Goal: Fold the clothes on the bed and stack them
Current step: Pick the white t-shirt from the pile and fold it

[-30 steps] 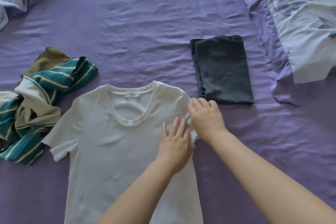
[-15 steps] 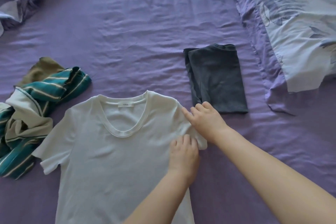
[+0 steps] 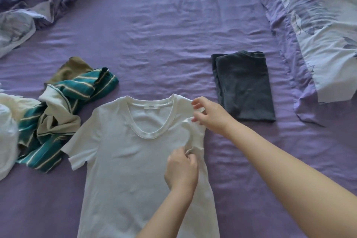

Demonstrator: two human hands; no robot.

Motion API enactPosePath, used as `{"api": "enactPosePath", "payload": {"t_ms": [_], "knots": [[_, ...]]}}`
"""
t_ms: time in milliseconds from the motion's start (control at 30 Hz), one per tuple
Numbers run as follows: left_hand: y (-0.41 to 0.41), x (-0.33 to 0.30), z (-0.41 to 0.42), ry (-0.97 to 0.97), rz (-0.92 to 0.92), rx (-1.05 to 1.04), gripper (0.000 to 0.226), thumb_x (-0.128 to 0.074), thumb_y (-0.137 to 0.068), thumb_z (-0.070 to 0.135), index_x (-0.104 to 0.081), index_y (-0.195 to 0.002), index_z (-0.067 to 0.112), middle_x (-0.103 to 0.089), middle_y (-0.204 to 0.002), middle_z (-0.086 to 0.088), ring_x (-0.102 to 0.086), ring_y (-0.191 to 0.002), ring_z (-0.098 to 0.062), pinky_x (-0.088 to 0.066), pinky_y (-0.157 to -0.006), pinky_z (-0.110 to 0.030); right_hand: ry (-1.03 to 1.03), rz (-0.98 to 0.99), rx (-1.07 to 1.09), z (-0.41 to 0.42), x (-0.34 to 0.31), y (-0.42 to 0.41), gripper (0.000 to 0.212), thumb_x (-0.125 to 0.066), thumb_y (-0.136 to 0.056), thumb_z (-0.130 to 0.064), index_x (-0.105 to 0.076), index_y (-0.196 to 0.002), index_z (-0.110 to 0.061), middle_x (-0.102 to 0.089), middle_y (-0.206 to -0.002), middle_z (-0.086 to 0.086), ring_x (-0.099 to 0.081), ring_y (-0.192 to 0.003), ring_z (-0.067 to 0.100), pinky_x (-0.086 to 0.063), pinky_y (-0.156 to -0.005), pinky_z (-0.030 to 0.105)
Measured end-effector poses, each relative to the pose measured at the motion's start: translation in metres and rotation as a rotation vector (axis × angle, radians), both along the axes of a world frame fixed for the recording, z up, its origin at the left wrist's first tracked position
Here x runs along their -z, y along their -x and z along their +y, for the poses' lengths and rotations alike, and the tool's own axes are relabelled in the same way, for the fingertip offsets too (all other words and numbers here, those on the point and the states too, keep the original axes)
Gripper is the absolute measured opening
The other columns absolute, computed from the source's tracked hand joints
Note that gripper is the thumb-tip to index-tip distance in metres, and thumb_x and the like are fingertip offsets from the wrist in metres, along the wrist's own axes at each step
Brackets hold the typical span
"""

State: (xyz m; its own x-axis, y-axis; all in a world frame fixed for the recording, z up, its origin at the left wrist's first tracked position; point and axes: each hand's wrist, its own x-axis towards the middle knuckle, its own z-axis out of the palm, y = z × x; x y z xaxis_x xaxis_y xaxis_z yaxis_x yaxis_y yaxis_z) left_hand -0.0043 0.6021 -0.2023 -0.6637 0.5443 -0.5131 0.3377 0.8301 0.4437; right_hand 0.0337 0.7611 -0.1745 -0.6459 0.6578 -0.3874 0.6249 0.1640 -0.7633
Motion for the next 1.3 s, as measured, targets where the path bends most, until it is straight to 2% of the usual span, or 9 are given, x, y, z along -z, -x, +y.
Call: {"api": "enactPosePath", "payload": {"t_ms": [133,267,367,467,567,800,1000,1133,1300], "knots": [[0.024,-0.001,-0.017,0.032,0.098,-0.021,0.047,-0.052,-0.085,0.023,-0.045,-0.130,0.019,-0.047,-0.127,-0.003,-0.041,-0.121,-0.024,-0.035,-0.097,-0.034,-0.091,-0.104,-0.052,-0.005,0.000,0.005,0.032,-0.044,-0.092,-0.008,-0.054,-0.122,-0.014,-0.061,-0.122,0.004,-0.059,-0.106,0.019,-0.043,-0.091,0.028],[0.034,-0.001,-0.013,-0.225,0.172,0.134,0.031,-0.054,-0.084,0.006,-0.062,-0.114,0.012,-0.056,-0.116,-0.006,-0.048,-0.111,-0.028,-0.039,-0.092,-0.036,-0.317,-0.293,-0.183,-0.017,0.010,-0.015,0.032,-0.045,-0.089,-0.006,-0.060,-0.118,-0.012,-0.062,-0.120,0.008,-0.054,-0.111,0.027,-0.043,-0.092,0.036],[0.044,0.008,0.002,-0.419,0.263,0.512,0.029,-0.061,-0.077,-0.005,-0.070,-0.101,0.007,-0.067,-0.106,-0.008,-0.060,-0.105,-0.031,-0.050,-0.085,-0.039,-0.414,-0.314,-0.285,-0.050,0.017,-0.030,0.022,-0.052,-0.087,-0.011,-0.064,-0.105,-0.010,-0.063,-0.107,0.007,-0.052,-0.100,0.029,-0.046,-0.079,0.039],[0.056,0.021,0.013,-0.057,0.225,0.841,0.043,-0.041,-0.098,0.028,-0.037,-0.140,0.021,-0.034,-0.149,0.002,-0.019,-0.143,-0.024,-0.013,-0.115,-0.047,-0.548,-0.358,-0.494,-0.087,0.022,-0.046,0.015,-0.074,-0.065,-0.015,-0.068,-0.079,-0.014,-0.065,-0.080,0.002,-0.060,-0.074,0.025,-0.047,-0.056,0.030],[0.069,0.030,0.011,0.219,0.253,0.972,0.062,-0.028,-0.097,0.051,-0.006,-0.150,0.027,0.002,-0.159,0.008,0.015,-0.145,-0.023,0.010,-0.113,-0.056,-0.597,-0.447,-0.510,-0.105,0.027,-0.048,0.028,-0.077,-0.047,-0.017,-0.067,-0.072,-0.021,-0.063,-0.074,-0.005,-0.060,-0.068,0.020,-0.048,-0.054,0.027],[0.088,0.023,-0.009,0.267,0.234,1.013,0.083,-0.046,-0.087,0.057,0.004,-0.149,0.034,0.019,-0.157,0.004,0.024,-0.142,-0.028,0.013,-0.111,-0.059,-0.618,-0.427,-0.553,-0.117,0.023,-0.027,0.029,-0.073,-0.051,-0.031,-0.072,-0.077,-0.019,-0.071,-0.091,-0.001,-0.067,-0.084,0.019,-0.054,-0.073,0.028],[0.134,0.023,-0.052,0.265,0.249,0.847,0.067,-0.040,-0.093,0.048,-0.008,-0.149,0.033,0.013,-0.159,0.003,0.014,-0.145,-0.026,0.007,-0.114,-0.053,-0.554,-0.519,-0.419,-0.131,0.024,0.011,0.034,-0.080,-0.052,-0.015,-0.069,-0.083,-0.009,-0.068,-0.102,0.016,-0.067,-0.095,0.032,-0.056,-0.073,0.037],[0.173,0.018,-0.077,0.231,0.269,0.734,0.053,-0.038,-0.095,0.029,-0.023,-0.145,0.028,-0.002,-0.158,-0.004,0.003,-0.145,-0.027,-0.002,-0.117,-0.049,-0.445,-0.512,-0.447,-0.148,0.032,0.050,0.036,-0.044,-0.088,-0.019,-0.047,-0.123,-0.012,-0.030,-0.148,0.014,-0.027,-0.137,0.026,-0.033,-0.103,0.037],[0.231,0.006,-0.095,0.221,0.412,0.459,0.057,-0.036,-0.095,0.019,-0.016,-0.149,0.022,-0.006,-0.158,-0.008,0.000,-0.145,-0.027,-0.006,-0.118,-0.044,-0.442,-0.460,-0.528,-0.172,0.039,0.110,0.046,-0.038,-0.089,-0.018,-0.036,-0.135,-0.018,-0.011,-0.157,0.010,-0.010,-0.144,0.023,-0.022,-0.110,0.037]]}}
